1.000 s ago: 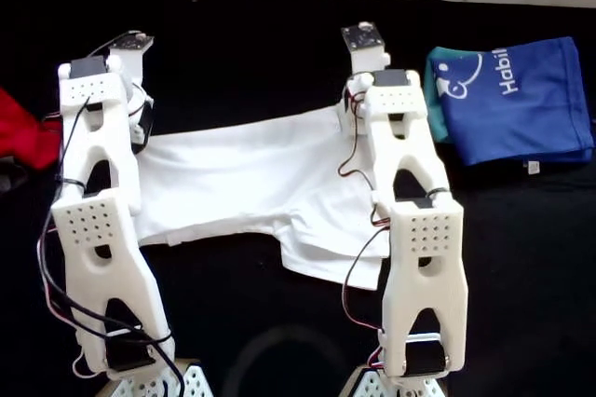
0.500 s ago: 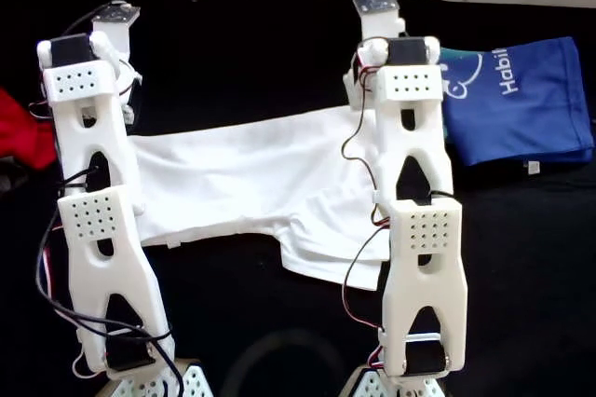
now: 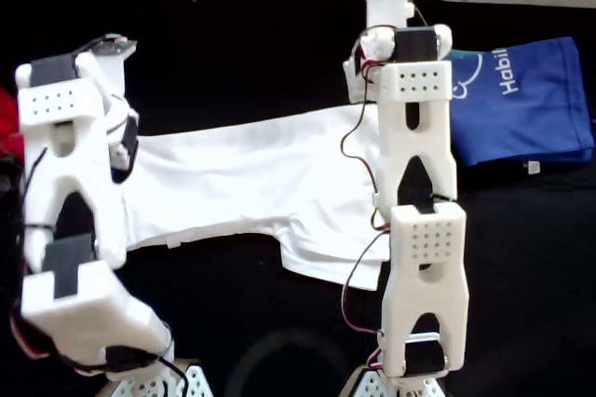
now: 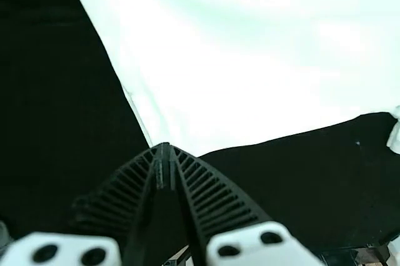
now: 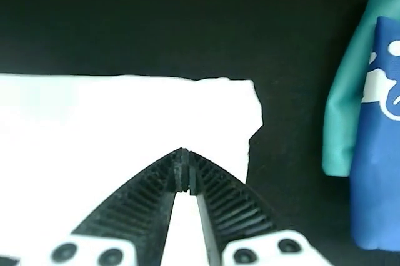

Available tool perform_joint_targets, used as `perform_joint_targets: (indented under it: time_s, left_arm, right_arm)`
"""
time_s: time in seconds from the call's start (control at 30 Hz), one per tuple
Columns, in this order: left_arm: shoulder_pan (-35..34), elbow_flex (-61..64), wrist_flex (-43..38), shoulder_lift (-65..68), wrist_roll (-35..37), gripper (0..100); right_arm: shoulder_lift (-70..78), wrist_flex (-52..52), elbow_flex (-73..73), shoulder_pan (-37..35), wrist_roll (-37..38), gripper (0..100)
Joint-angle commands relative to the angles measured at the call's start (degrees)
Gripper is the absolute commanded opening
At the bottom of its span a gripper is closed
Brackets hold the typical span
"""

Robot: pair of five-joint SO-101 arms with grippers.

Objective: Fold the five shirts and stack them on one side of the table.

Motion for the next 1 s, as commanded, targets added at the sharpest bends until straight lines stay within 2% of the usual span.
perform_joint_targets:
  time_s: [0.0,0.17,0.37,0.57,0.67,0.8,0.97]
  left_arm:
    - [-0.57,19.65,-9.41,-12.53,0.00,1]
    - [-0.66,37.67,-20.04,-21.41,0.00,1]
    - [-0.66,47.43,-28.75,-22.90,0.00,1]
    - [-0.75,52.44,-35.43,-22.90,0.00,1]
    - [-0.75,55.08,-39.56,-22.90,0.09,1]
    - [-0.75,58.68,-45.63,-22.90,0.18,1]
    - [-0.75,59.12,-46.33,-22.99,0.26,1]
  right_arm:
    - [-12.53,0.66,14.37,-2.68,-0.62,0.5]
    - [-21.85,-1.01,30.90,-3.12,-0.35,0.5]
    - [-36.53,-7.34,50.59,-3.12,-0.09,0.5]
    - [-50.95,-28.97,87.60,-3.12,1.76,0.5]
    - [-53.67,-40.57,102.11,-3.12,1.85,0.5]
    - [-53.49,-50.95,110.99,-3.12,2.37,0.5]
    - [-53.49,-52.79,114.95,-3.12,6.68,0.5]
